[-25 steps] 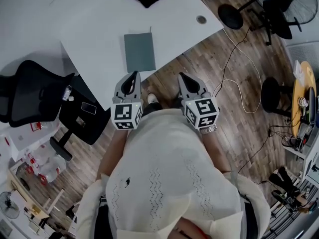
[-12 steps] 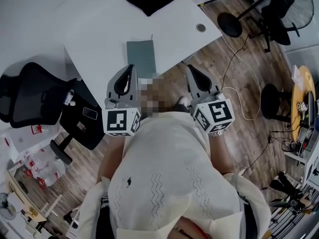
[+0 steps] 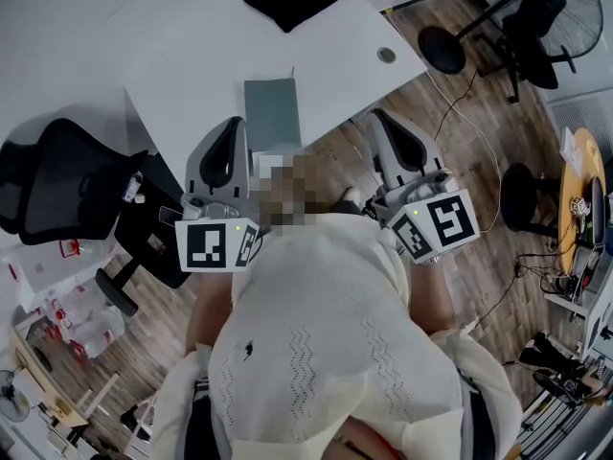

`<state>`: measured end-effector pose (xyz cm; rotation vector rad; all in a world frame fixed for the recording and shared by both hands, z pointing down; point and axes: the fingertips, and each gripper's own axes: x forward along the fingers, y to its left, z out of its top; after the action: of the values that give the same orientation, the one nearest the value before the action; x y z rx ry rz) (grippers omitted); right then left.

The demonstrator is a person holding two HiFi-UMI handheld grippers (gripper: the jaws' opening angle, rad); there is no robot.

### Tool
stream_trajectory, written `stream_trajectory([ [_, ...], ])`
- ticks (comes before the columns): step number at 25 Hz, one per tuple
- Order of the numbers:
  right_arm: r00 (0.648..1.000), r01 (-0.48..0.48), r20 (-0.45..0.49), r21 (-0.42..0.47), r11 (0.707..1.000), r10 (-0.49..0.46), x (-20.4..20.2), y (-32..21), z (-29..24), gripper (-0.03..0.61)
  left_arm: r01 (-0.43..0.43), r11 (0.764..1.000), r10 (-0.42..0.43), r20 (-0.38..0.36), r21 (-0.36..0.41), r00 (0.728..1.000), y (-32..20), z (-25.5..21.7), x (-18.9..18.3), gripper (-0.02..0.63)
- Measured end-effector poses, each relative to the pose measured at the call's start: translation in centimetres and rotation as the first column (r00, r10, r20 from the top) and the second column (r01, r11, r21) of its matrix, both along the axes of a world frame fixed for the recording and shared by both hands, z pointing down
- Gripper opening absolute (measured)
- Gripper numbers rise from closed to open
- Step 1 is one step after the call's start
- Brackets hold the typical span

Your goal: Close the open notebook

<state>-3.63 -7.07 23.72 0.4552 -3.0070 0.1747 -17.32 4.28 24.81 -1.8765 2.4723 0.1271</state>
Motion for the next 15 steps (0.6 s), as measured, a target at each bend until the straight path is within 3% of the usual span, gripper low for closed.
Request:
stream_trajectory([
  [15, 1.0, 0.011, 0.001, 0.02, 1.0, -0.011, -0.46, 0.56, 0.31, 0.0, 0.002, 1.0, -0.002, 0.018, -0.011, 1.0, 0.17, 0.5, -0.02, 0.012],
])
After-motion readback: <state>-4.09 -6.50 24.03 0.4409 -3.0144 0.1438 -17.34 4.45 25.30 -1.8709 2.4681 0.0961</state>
